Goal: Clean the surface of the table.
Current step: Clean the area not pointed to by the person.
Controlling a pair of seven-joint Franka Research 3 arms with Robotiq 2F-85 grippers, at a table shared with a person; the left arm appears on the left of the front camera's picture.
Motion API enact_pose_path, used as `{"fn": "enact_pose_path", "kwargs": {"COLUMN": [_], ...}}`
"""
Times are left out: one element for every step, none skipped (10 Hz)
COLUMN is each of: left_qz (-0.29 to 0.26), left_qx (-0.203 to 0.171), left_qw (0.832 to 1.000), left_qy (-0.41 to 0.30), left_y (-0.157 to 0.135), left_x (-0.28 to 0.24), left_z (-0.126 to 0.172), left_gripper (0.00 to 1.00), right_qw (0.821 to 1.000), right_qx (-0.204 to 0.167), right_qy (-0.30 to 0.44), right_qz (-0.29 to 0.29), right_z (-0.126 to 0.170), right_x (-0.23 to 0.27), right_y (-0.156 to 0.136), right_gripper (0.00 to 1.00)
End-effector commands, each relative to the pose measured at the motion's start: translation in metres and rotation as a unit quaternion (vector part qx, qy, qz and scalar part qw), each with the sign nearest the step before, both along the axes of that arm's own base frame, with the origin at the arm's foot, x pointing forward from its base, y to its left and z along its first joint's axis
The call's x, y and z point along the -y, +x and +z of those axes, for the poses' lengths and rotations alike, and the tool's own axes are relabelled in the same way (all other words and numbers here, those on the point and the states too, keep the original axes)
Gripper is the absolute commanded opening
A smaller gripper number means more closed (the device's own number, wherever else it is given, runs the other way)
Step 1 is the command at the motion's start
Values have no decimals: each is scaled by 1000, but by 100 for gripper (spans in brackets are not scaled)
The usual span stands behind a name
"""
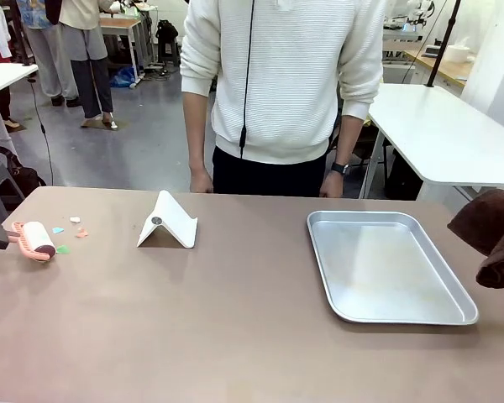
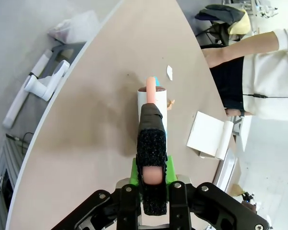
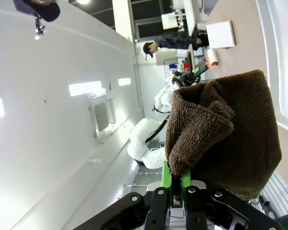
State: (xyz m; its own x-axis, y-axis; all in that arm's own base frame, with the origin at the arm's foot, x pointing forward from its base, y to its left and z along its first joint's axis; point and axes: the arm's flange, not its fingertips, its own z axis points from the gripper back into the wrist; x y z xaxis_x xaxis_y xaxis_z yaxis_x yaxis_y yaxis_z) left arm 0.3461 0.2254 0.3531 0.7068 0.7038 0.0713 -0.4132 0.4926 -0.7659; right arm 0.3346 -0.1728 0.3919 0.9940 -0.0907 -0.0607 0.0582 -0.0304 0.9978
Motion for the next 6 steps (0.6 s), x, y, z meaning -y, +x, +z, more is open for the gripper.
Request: {"fn": "enact_pose_path", "kwargs": {"left_qz": [38, 53, 52, 49, 46, 39], "left_qx": [-21, -29, -36, -40, -42, -51], "left_qw": [999, 998, 998, 998, 998, 998], "left_qy": [-11, -7, -5, -3, 4, 7], "left_y": [7, 9, 10, 12, 16, 21], "left_x": [2, 2, 5, 8, 12, 17], "left_z": [-1, -3, -4, -4, -5, -7], "left_gripper": [3, 3, 3, 3, 3, 3], "right_qw": [1000, 1000, 1000, 1000, 1000, 1000], "right_qx": [1, 1, 1, 1, 1, 1], "right_qy": [3, 3, 3, 3, 3, 3], "right_qz": [7, 7, 7, 7, 7, 7], "right_z": [3, 3, 3, 3, 3, 3], "right_x": [0, 0, 0, 0, 0, 0], "right_y": [-4, -4, -4, -4, -4, -4], "right_gripper": [8, 8, 8, 8, 8, 8]}}
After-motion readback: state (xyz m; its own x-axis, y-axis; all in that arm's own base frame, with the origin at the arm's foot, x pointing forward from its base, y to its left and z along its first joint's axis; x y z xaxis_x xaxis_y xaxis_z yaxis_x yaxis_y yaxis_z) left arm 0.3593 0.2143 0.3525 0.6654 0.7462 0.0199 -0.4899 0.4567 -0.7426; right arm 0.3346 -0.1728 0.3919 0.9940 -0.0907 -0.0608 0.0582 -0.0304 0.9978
